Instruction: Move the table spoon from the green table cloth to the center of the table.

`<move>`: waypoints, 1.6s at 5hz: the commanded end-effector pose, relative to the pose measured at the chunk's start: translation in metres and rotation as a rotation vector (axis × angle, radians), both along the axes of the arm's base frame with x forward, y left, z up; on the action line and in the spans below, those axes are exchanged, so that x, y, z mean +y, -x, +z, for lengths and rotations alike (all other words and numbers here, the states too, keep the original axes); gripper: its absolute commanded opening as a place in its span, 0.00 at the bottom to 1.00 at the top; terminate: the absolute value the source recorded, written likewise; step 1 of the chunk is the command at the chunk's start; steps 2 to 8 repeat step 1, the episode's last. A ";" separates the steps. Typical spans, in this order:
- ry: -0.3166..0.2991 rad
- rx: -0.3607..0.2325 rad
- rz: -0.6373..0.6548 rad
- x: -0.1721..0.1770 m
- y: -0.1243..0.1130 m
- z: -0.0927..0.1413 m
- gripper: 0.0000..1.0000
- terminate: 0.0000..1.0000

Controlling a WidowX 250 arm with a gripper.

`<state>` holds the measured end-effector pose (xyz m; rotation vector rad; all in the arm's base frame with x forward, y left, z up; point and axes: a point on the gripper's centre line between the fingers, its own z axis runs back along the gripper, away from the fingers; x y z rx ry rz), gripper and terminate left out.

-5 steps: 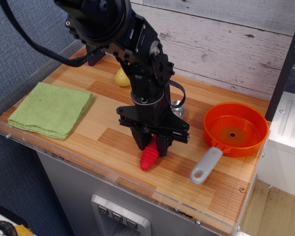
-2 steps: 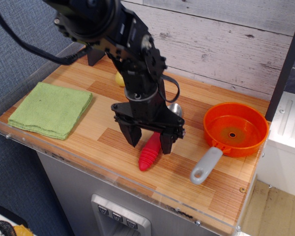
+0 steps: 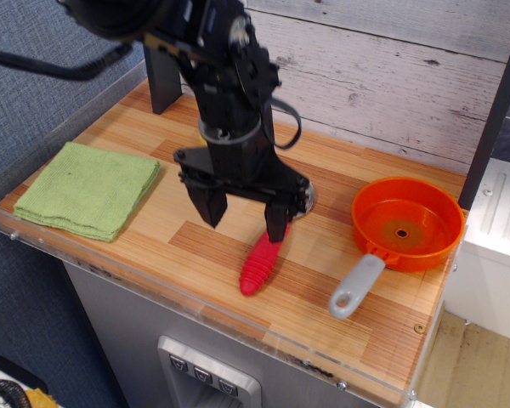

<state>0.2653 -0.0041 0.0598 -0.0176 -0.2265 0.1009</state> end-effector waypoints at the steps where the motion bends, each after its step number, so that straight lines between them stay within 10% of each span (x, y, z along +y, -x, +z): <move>1: -0.031 -0.017 -0.063 -0.004 0.021 0.045 1.00 1.00; 8: -0.031 -0.017 -0.063 -0.004 0.021 0.045 1.00 1.00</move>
